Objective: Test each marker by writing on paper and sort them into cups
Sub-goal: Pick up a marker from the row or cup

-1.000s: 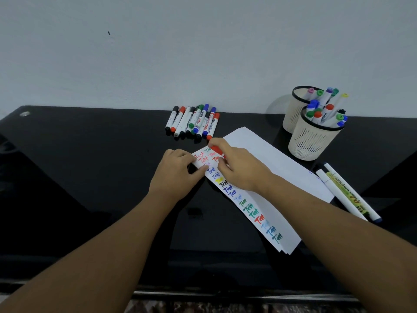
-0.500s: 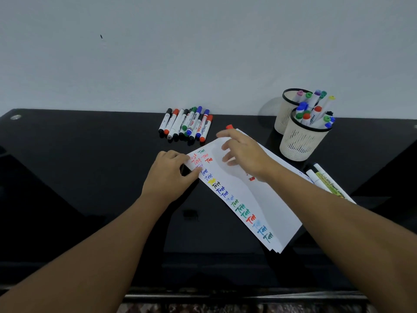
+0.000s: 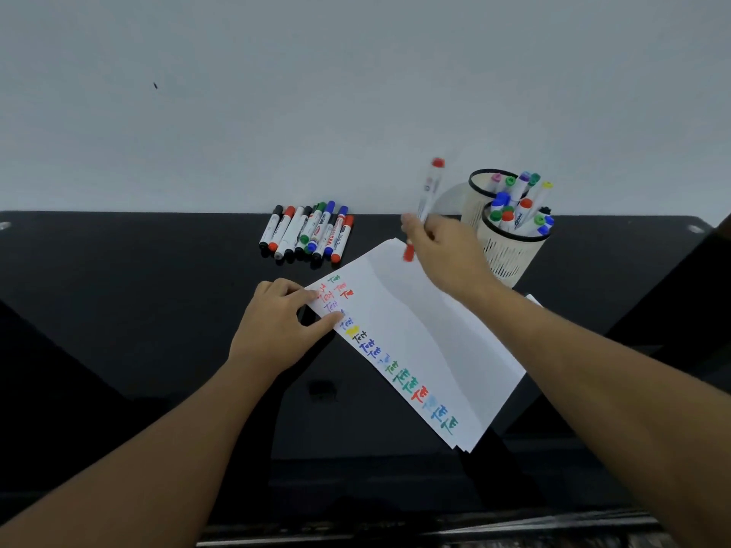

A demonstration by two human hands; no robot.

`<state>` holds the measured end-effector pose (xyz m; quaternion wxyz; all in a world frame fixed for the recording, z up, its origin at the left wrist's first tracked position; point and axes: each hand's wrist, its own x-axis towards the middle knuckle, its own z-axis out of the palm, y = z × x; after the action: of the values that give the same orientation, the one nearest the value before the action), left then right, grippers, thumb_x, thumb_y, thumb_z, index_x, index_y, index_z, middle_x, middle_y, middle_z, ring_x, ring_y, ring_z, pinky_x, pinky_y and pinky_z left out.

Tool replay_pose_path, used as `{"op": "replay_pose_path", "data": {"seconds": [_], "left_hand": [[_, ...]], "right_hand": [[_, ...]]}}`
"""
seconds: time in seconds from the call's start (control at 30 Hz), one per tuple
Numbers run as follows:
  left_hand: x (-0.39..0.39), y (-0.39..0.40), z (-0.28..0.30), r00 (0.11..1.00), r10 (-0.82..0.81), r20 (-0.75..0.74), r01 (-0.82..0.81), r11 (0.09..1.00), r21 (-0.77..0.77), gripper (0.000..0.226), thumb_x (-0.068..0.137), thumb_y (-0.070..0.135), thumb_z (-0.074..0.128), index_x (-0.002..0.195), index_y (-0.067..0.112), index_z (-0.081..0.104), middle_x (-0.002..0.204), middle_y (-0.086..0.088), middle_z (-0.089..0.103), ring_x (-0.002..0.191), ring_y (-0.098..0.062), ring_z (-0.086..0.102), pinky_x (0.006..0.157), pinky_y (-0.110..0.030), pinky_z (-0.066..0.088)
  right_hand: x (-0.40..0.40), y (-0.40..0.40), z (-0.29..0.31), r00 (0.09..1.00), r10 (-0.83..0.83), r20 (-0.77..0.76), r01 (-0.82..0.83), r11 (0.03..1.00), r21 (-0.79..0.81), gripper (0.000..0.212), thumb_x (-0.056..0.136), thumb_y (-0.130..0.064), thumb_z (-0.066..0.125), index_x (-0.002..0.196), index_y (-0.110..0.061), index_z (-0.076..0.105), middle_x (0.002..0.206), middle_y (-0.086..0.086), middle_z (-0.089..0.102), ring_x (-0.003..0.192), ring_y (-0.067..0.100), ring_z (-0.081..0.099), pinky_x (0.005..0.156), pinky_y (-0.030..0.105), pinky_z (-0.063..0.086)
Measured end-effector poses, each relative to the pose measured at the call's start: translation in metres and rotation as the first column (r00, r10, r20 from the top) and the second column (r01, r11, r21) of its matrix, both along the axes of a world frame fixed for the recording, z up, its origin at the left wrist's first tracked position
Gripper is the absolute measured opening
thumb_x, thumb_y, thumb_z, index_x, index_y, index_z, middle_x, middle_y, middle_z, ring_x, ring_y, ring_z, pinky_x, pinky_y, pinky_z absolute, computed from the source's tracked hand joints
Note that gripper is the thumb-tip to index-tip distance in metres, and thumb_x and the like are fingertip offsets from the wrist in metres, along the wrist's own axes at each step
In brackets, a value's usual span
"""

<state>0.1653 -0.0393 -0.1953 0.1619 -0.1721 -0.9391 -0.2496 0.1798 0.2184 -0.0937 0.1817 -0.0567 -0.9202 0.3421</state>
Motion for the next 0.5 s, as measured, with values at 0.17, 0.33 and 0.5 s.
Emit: {"op": "replay_pose_path", "data": {"seconds": [0.17,0.33,0.5], "left_hand": [[0.000,0.000,0.000,1.000,0.002,-0.004,-0.002,1.000,-0.005,0.065,0.081,0.067,0.068,0.124,0.019,0.072,0.117,0.008,0.060,0.111,-0.012,0.044,0.092,-0.032,0.048],[-0.002,0.001,-0.002,1.000,0.003,-0.020,-0.003,1.000,0.007,0.064,0.080,0.068,0.069,0.122,0.020,0.074,0.115,0.009,0.060,0.109,-0.011,0.044,0.090,-0.030,0.045],[-0.004,0.001,-0.002,1.000,-0.002,-0.019,0.003,1.000,0.005,0.070,0.077,0.074,0.063,0.122,0.022,0.074,0.114,0.010,0.060,0.108,-0.010,0.043,0.092,-0.032,0.046]], "right_hand": [[-0.024,0.029,0.035,0.982,-0.036,-0.183,0.058,0.992,0.116,0.036,0.106,-0.041,0.048,0.132,-0.016,0.046,0.084,-0.003,0.070,0.079,0.019,0.068,0.072,0.038,0.055],[-0.050,0.074,0.065,0.958,-0.195,-0.210,0.229,0.961,0.153,0.022,0.098,-0.041,0.057,0.112,-0.023,0.055,0.077,-0.010,0.070,0.087,0.023,0.068,0.084,0.044,0.055],[-0.066,0.102,0.070,0.920,-0.376,-0.110,0.392,0.891,0.230,0.035,0.103,-0.050,0.044,0.119,-0.021,0.057,0.100,-0.002,0.067,0.097,0.027,0.065,0.099,0.050,0.046]]}}
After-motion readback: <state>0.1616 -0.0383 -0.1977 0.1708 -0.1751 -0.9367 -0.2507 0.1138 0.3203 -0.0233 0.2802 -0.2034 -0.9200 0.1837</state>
